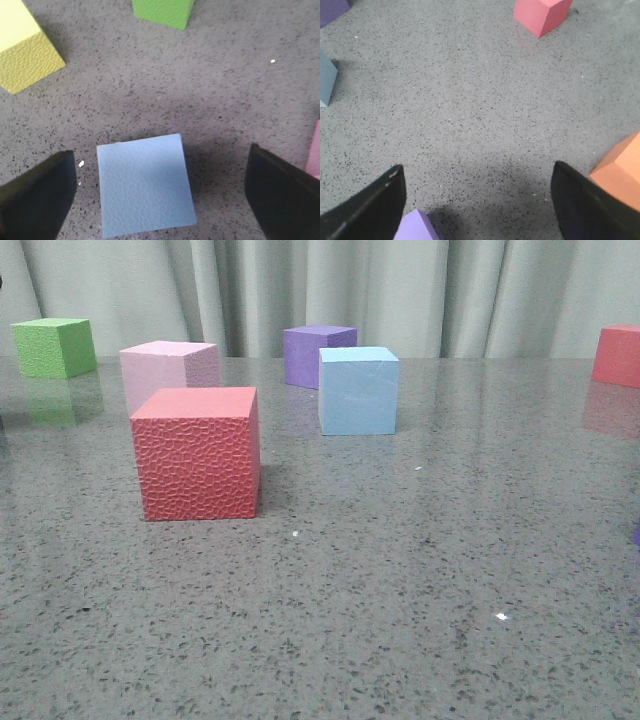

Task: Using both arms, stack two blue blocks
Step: 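Move the left gripper down over the second light blue cube, then close the left gripper on the second light blue cube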

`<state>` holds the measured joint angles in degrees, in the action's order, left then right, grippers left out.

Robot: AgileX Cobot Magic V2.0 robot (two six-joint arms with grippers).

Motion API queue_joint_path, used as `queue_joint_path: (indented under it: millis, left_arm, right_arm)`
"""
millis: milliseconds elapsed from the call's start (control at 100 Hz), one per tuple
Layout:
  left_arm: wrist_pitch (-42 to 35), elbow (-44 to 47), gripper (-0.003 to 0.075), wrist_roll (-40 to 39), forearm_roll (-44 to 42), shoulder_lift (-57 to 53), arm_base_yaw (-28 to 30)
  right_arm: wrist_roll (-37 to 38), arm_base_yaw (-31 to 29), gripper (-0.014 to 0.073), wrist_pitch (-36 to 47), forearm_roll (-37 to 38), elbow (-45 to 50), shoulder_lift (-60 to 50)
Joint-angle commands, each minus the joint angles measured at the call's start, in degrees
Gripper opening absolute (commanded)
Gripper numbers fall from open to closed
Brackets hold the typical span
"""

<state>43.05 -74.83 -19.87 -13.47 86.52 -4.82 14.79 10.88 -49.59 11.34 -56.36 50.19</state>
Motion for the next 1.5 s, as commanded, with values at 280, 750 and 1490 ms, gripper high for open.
queue_joint_path:
  millis: [280, 750, 1490]
  left_arm:
    - [-1.22, -2.09, 0.0638, -1.45, -1.28, 3.03, 0.08]
    - [-0.96, -2.09, 0.0638, -2.41, -1.39, 6.58, 0.08]
    - [-1.49, -2.09, 0.0397, -2.52, -3.01, 7.07, 0.08]
  right_arm:
    - [-0.55, -0.3, 0.0592, 3.84, 0.7, -1.37, -0.63]
    - [-0.55, -0.3, 0.0592, 3.8, 0.7, -1.37, -0.63]
    - [-0.55, -0.3, 0.0592, 3.92, 0.7, -1.37, -0.63]
